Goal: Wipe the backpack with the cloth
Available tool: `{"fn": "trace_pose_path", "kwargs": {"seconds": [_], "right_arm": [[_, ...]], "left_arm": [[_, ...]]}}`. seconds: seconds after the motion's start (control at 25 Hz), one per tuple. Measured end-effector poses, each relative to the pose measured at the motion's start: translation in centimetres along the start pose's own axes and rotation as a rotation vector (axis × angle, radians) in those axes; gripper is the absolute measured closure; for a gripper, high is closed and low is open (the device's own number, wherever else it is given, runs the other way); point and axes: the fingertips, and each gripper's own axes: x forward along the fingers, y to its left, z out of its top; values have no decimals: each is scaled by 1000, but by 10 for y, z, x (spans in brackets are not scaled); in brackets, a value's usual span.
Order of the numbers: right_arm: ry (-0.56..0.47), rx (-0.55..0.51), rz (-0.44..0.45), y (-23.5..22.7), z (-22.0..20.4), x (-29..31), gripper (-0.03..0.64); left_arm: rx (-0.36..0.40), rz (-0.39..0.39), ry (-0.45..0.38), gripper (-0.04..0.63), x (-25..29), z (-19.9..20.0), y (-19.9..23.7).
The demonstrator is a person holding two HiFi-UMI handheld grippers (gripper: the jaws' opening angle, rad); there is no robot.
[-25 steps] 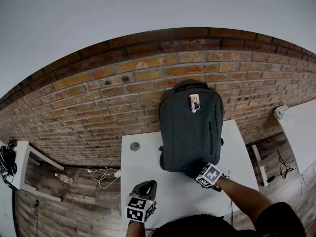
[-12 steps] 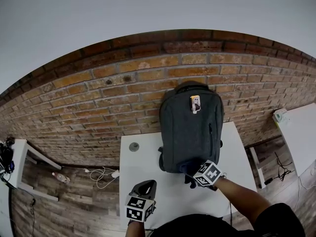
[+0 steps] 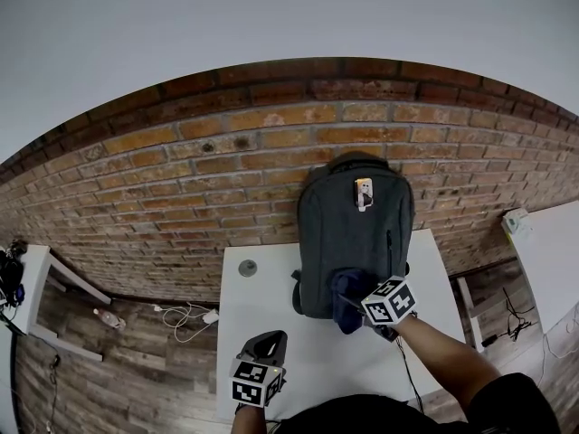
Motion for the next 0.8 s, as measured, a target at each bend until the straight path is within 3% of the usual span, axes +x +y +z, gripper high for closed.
{"fn": "trace_pose_path", "kwargs": {"seconds": [0.28,0.44,0.68,0.8], "right_arm": [[-11,29,-21,-18,37,2,569],[-51,59,-81,-38,70,-1,569],[-53,7,-164,-68,124,-5,569],[-129,-42,-226,-87,164,-16,569]], "left_arm": [[-22,25,-8,614,-6,-3,9],[-21,23,-13,614,-5,-5,11],[-22,22,-24,614,-8,-1,16],[-29,26,-24,614,-8,-3,21]]}}
